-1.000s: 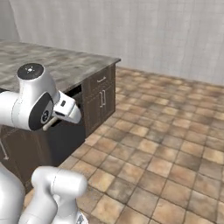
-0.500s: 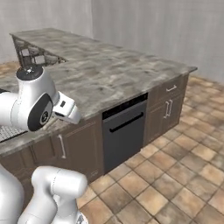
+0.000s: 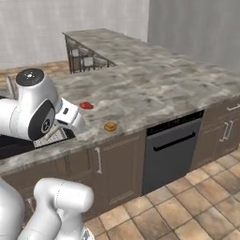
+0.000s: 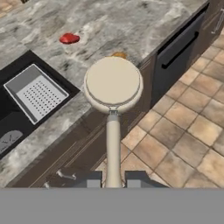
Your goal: Open the cabinet. Pick the dish brush and place it next to the sink. Then close the cabinet.
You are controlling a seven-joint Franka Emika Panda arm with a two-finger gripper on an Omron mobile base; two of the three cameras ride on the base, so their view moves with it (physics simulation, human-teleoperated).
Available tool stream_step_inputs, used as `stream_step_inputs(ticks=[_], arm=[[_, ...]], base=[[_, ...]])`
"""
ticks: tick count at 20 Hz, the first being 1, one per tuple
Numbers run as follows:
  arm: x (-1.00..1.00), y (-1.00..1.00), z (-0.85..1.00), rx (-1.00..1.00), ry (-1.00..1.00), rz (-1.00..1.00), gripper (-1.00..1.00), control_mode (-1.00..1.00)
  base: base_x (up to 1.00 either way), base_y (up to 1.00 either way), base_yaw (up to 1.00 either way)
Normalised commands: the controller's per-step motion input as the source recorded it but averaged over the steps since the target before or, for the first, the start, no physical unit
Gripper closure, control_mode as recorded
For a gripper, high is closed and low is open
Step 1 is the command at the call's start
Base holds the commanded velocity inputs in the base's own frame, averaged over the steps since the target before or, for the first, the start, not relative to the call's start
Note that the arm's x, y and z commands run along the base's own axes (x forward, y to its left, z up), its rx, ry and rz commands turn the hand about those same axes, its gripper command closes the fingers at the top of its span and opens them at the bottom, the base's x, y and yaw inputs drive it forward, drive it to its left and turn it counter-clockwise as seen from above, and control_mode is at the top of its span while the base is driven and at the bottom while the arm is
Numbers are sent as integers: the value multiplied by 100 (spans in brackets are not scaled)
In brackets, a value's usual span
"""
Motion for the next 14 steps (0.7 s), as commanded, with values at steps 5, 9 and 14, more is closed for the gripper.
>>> stream_step_inputs(ticks=[5, 9, 14], arm=[[0, 0, 0, 0, 0, 0, 100, 100], [0, 0, 0, 0, 0, 0, 100, 100], [0, 0, 0, 0, 0, 0, 100, 100]], base=[[19, 25, 38], [21, 21, 38], [15, 22, 38]])
